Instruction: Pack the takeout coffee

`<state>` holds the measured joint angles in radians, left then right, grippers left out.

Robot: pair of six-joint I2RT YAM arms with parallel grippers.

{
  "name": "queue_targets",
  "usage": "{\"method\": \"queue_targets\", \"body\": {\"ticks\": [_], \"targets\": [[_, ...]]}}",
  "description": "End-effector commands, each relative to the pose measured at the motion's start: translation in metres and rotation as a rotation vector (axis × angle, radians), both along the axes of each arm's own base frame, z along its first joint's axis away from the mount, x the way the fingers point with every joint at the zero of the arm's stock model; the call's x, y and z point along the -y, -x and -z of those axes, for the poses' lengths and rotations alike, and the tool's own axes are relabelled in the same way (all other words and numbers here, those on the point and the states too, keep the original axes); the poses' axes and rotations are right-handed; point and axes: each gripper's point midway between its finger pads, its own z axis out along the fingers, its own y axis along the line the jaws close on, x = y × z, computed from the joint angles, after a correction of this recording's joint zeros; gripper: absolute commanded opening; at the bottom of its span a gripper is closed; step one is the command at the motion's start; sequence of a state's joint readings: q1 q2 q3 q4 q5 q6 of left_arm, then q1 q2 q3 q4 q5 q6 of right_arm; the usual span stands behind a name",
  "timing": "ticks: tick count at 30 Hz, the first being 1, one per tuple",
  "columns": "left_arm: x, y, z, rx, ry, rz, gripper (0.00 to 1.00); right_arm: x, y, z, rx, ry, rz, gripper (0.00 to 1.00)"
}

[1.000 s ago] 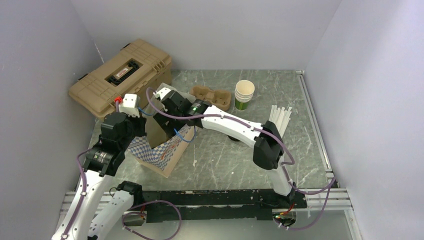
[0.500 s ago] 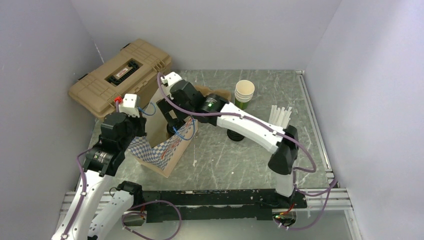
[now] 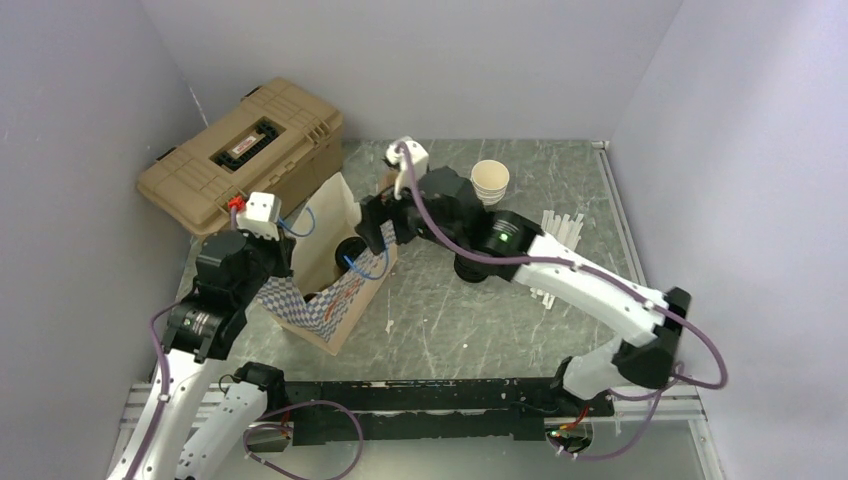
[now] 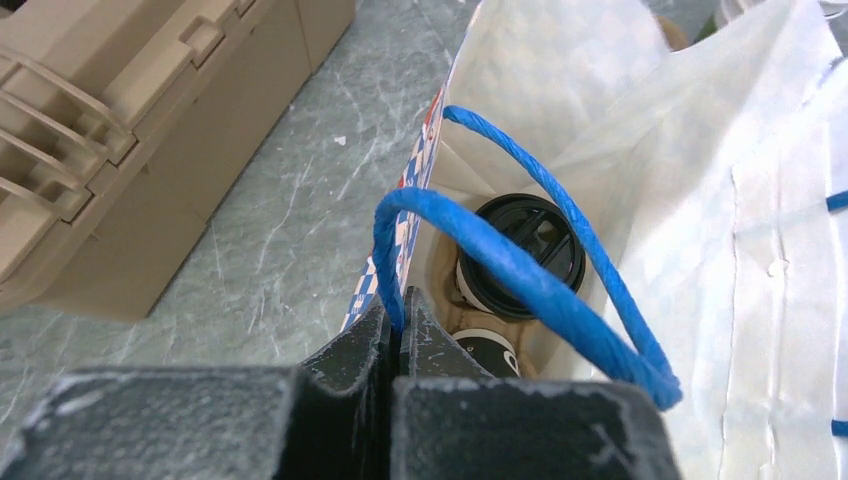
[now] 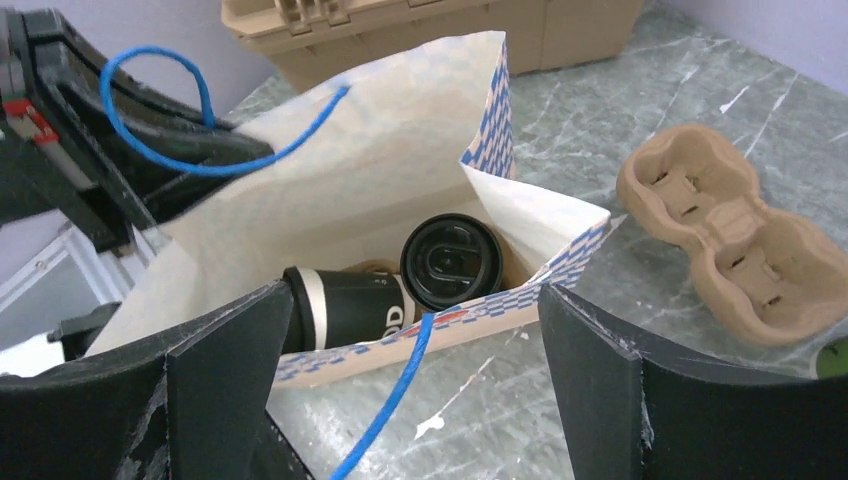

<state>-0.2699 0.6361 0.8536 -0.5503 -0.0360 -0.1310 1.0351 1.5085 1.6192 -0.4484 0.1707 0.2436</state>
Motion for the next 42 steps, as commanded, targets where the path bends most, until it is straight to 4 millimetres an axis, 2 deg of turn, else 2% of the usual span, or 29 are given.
{"method": "queue_targets", "body": {"ticks": [1,6,10,13,16,23,27,31,36,42], "targets": [[0.01,0.004,-0.031,0.128,0.025,0.072,0.0,0.026,0.021,-0.051,0.094,-0.193,-0.026,0.97],[0.021,0.01,-0.06,0.224,0.037,0.155,0.0,0.066,0.053,-0.056,0.141,-0.271,-0.066,0.97],[0.031,0.017,-0.078,0.311,0.028,0.232,0.0,0.093,0.068,-0.035,0.149,-0.273,-0.061,0.96],[0.043,0.025,-0.085,0.37,0.012,0.326,0.0,0.114,0.083,-0.023,0.159,-0.299,-0.066,0.96],[0.054,0.033,-0.092,0.426,-0.016,0.422,0.0,0.135,0.095,-0.003,0.151,-0.327,-0.056,0.96],[0.07,0.047,-0.092,0.451,-0.09,0.578,0.0,0.196,0.092,0.041,0.076,-0.29,0.174,0.97],[0.075,0.057,-0.092,0.466,-0.132,0.651,0.0,0.219,0.09,0.06,0.039,-0.278,0.276,0.97],[0.075,0.069,-0.101,0.475,-0.165,0.689,0.0,0.242,0.085,0.078,0.009,-0.229,0.393,0.97],[0.077,0.082,-0.1,0.449,-0.159,0.736,0.0,0.252,0.082,0.091,-0.002,-0.181,0.447,0.98],[0.082,0.094,-0.085,0.387,-0.081,0.761,0.0,0.25,0.078,0.101,-0.011,-0.13,0.464,0.98]]}}
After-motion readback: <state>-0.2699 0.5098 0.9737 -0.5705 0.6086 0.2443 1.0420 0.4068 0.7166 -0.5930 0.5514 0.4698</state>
